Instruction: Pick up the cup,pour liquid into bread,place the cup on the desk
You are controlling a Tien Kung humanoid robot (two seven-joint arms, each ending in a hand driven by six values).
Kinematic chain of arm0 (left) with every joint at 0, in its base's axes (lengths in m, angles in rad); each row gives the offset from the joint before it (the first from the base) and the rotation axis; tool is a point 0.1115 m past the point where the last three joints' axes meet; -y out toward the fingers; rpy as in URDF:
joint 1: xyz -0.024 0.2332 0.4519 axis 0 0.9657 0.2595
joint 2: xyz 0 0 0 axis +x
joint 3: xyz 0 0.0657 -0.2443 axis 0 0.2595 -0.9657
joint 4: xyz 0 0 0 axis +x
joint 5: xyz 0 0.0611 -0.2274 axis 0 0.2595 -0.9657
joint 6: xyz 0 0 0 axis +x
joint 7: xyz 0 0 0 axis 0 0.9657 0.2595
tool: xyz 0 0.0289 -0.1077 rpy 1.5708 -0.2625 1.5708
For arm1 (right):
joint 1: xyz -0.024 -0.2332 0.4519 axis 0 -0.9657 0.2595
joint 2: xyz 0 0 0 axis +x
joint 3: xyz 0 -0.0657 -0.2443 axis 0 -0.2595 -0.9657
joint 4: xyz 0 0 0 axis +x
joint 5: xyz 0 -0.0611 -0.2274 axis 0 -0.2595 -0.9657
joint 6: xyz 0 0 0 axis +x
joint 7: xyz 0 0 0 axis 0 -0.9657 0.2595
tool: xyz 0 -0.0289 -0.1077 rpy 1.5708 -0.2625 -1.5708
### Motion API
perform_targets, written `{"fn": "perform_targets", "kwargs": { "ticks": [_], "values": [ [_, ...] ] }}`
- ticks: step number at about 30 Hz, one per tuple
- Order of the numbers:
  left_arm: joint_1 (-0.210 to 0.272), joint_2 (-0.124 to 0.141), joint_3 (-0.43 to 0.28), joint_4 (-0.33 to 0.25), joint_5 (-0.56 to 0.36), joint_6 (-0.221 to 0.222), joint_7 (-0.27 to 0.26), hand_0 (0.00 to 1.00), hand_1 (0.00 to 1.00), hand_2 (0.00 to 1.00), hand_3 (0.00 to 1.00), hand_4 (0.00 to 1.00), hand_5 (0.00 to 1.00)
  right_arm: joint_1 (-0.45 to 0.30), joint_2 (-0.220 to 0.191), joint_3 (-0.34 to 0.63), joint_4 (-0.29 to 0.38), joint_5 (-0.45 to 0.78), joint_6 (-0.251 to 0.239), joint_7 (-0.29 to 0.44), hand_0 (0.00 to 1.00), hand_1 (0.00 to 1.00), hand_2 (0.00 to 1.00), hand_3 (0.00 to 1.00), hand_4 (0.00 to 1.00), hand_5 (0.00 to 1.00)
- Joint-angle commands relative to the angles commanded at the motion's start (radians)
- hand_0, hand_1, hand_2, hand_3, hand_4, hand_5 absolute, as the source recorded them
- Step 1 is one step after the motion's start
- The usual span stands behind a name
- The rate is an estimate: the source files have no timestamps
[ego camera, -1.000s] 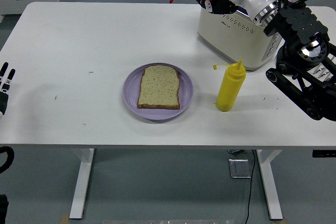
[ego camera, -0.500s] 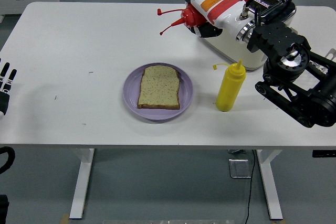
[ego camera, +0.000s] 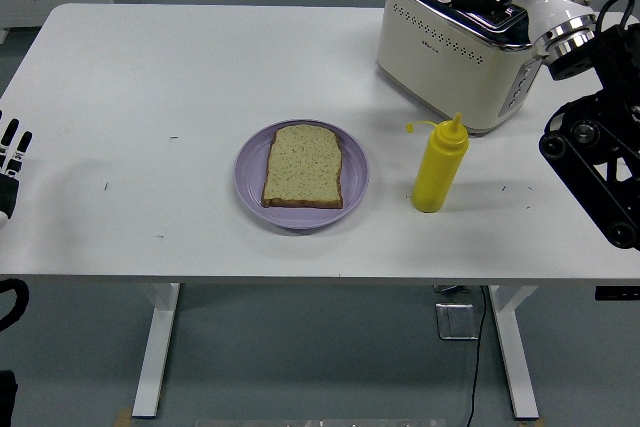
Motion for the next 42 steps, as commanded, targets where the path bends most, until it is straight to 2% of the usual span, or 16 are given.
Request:
{"fn": "perform_targets", "kwargs": {
  "ticks": [11, 14, 19, 29, 31, 32, 37, 38, 42],
  "values": [
    [-0.002, 0.000, 0.001, 0.000, -0.001, 0.005, 0.002, 0.778, 0.730, 0.727, 0.662, 0.523, 0.936, -0.142, -0.012, 0.136, 0.031, 0.455, 0.047, 0.095, 0.002, 0.028, 0.192, 0.301, 0.756, 0.215],
    [-0.002, 0.000, 0.001, 0.000, -0.001, 0.005, 0.002, 0.778, 0.729, 0.726, 0.662, 0.522, 0.936, -0.178, -0.016, 0.166, 0.035, 0.585, 0.043, 0.129, 0.002, 0.034, 0.197, 0.302, 0.756, 0.219],
    [-0.002, 0.000, 0.003, 0.000, -0.002, 0.008, 0.003, 0.778, 0.729, 0.726, 0.662, 0.522, 0.936, -0.255, -0.030, 0.194, 0.023, 0.780, 0.002, 0.210, 0.002, 0.034, 0.197, 0.302, 0.756, 0.219],
    [-0.003, 0.000, 0.006, 0.000, -0.001, 0.009, 0.003, 0.778, 0.729, 0.725, 0.661, 0.522, 0.935, -0.347, -0.045, 0.181, -0.024, 0.819, -0.034, 0.292, 0.028, 0.051, 0.216, 0.307, 0.749, 0.253],
    [-0.003, 0.000, 0.007, 0.000, -0.001, 0.009, 0.003, 0.778, 0.729, 0.725, 0.661, 0.522, 0.935, -0.362, -0.044, 0.166, -0.039, 0.826, -0.040, 0.308, 0.028, 0.051, 0.216, 0.307, 0.749, 0.253],
    [-0.003, 0.000, 0.007, 0.000, -0.001, 0.009, 0.003, 0.778, 0.729, 0.726, 0.662, 0.522, 0.934, -0.368, -0.043, 0.161, -0.045, 0.829, -0.042, 0.314, 0.064, 0.116, 0.247, 0.322, 0.752, 0.254],
    [-0.003, 0.000, 0.007, 0.000, -0.001, 0.009, 0.003, 0.778, 0.729, 0.726, 0.662, 0.522, 0.934, -0.392, -0.033, 0.124, -0.075, 0.851, -0.053, 0.339, 0.064, 0.116, 0.247, 0.322, 0.752, 0.254],
    [-0.003, 0.000, 0.007, 0.000, -0.001, 0.009, 0.003, 0.778, 0.730, 0.725, 0.661, 0.521, 0.934, -0.396, -0.029, 0.113, -0.086, 0.856, -0.055, 0.345, 0.105, 0.154, 0.283, 0.340, 0.752, 0.261],
    [-0.003, 0.000, 0.009, 0.000, -0.001, 0.009, 0.003, 0.778, 0.730, 0.725, 0.661, 0.521, 0.934, -0.405, -0.017, 0.087, -0.111, 0.869, -0.063, 0.361, 0.105, 0.154, 0.283, 0.340, 0.752, 0.261]
  ]
}}
